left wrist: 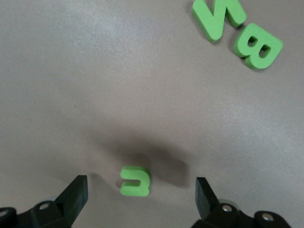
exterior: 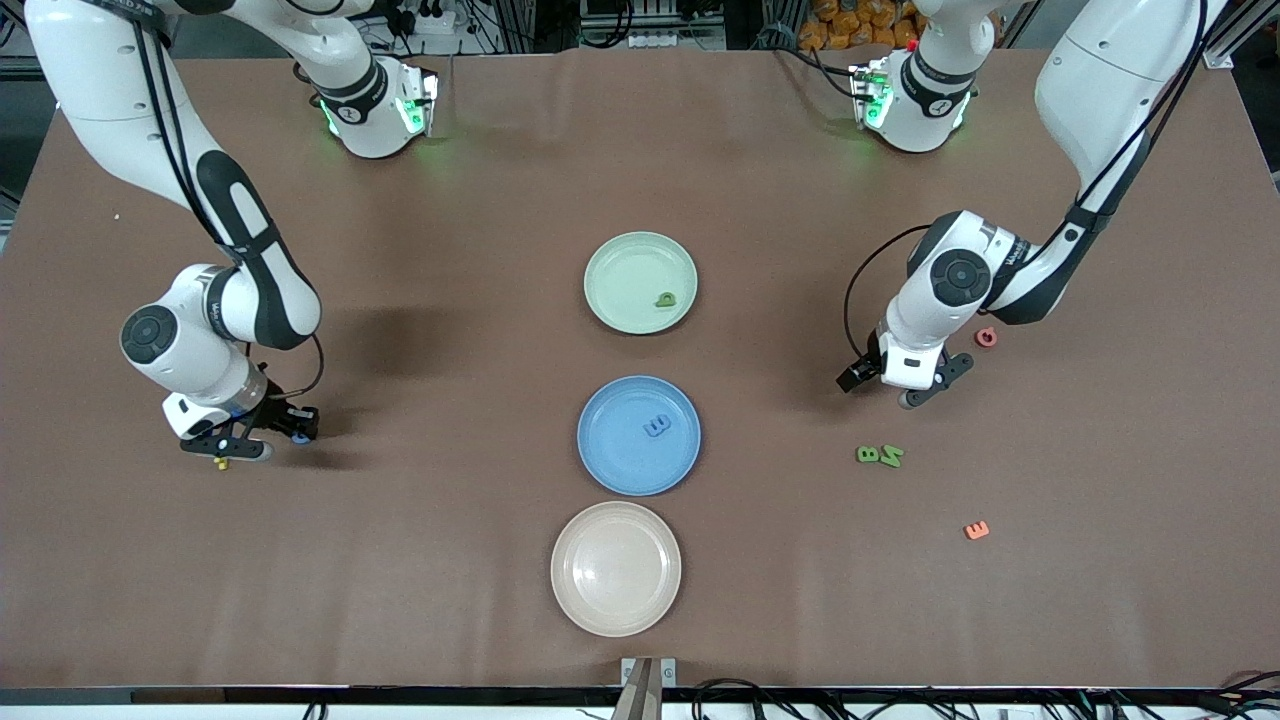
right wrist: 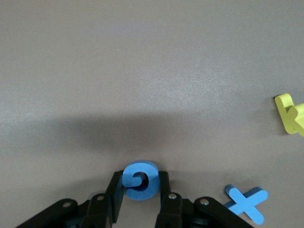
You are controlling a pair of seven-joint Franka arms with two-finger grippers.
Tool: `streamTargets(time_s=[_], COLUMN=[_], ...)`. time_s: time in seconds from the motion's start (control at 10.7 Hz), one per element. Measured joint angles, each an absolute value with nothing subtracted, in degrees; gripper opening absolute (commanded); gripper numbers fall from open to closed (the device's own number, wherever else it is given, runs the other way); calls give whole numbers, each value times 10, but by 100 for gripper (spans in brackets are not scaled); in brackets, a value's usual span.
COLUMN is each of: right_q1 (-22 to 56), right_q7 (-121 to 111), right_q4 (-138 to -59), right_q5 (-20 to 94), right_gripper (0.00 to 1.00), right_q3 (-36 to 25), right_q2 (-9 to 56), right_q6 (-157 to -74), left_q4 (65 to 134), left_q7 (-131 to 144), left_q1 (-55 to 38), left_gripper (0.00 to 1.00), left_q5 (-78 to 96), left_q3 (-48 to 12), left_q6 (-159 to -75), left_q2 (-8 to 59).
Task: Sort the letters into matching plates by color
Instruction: 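Grasp blue G with the right gripper while the left gripper reaches green u, then carry G onto the blue plate while the left gripper grasps green u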
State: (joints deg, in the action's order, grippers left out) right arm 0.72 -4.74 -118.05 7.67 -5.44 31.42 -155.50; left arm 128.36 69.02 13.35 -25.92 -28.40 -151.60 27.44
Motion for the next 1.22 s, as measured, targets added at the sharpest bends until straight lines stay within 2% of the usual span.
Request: streamTargets(time_s=[0.65,0.94,1.12,1.22], right_q1=[12,28,61,81], right_q7=[-46,-20,30,56], right_q4=[-1171,-1130,-1103,-1098], right_q5=[77,77,77,77], right_gripper=[24,24,24,24], right_q3=[-46,-42,-42,-41], right_q2=[308,287,283,283], right_q6=[-1551,-1461,-1438,-1438], left_q4=[1283,1283,1278,1275], left_q7=[690,690,690,690], left_q1=[130,131,132,132], left_gripper=[100,100,100,75], left_q5=[-260,-275,-277,-277], left_q3=[-286,-285,-285,-285], left_q6=[-1517,-1517,-1518,-1518], left_q2=[277,285,290,293])
